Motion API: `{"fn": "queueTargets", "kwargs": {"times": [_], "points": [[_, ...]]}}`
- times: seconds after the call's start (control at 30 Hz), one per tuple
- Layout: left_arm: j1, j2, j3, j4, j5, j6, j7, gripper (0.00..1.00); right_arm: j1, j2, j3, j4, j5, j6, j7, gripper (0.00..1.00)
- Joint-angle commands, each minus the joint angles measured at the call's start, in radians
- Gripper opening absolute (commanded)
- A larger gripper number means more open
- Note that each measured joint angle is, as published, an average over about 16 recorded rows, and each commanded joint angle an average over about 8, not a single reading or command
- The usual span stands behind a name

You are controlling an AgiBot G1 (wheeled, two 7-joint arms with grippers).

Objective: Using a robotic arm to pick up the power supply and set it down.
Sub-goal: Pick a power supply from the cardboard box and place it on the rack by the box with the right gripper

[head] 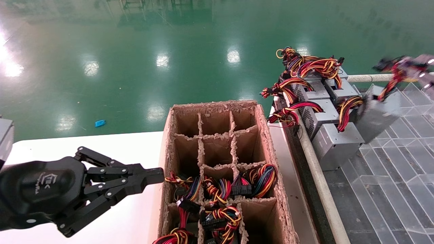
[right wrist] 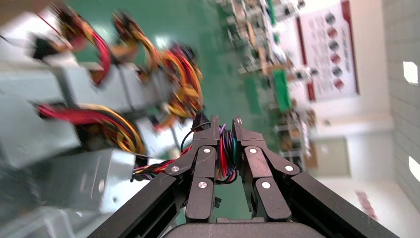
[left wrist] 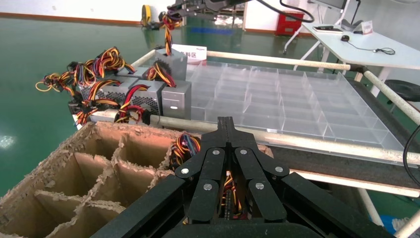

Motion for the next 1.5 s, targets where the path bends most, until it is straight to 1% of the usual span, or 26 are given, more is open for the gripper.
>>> {"fn": "queueTargets", "kwargs": {"times": [0.03,0.13,0.23,0.43,0.63,0.77,0.87,1.0,1.23,1.37,1.5], "points": [[0.000,0.000,0.000,0.000,0.000,0.000,0.000,0.00,0.001,0.003,0.007,-0.001,0.030,-0.052,-0.016,0.00],[0.000,0.000,0.000,0.000,0.000,0.000,0.000,0.00,-0.003,-0.010,0.009,-0.005,0.040,-0.061,-0.035,0.00],[0.000,0.000,0.000,0.000,0.000,0.000,0.000,0.00,-0.008,-0.030,0.008,-0.007,0.032,-0.036,-0.049,0.00],[0.000,0.000,0.000,0.000,0.000,0.000,0.000,0.00,-0.017,-0.075,0.001,-0.009,-0.004,0.055,-0.061,0.00],[0.000,0.000,0.000,0.000,0.000,0.000,0.000,0.00,-0.031,-0.108,-0.019,-0.009,-0.055,0.159,-0.049,0.00],[0.000,0.000,0.000,0.000,0.000,0.000,0.000,0.00,-0.035,-0.114,-0.035,-0.007,-0.091,0.220,-0.023,0.00],[0.000,0.000,0.000,0.000,0.000,0.000,0.000,0.00,-0.030,-0.104,-0.044,-0.004,-0.108,0.240,0.001,0.00],[0.000,0.000,0.000,0.000,0.000,0.000,0.000,0.00,-0.020,-0.081,-0.049,0.000,-0.113,0.231,0.026,0.00],[0.000,0.000,0.000,0.000,0.000,0.000,0.000,0.00,-0.016,-0.031,-0.036,0.003,-0.083,0.169,0.031,0.00],[0.000,0.000,0.000,0.000,0.000,0.000,0.000,0.00,-0.020,0.003,-0.019,0.003,-0.041,0.105,0.020,0.00],[0.000,0.000,0.000,0.000,0.000,0.000,0.000,0.00,-0.027,0.050,0.002,0.001,0.021,0.010,0.004,0.00]]}}
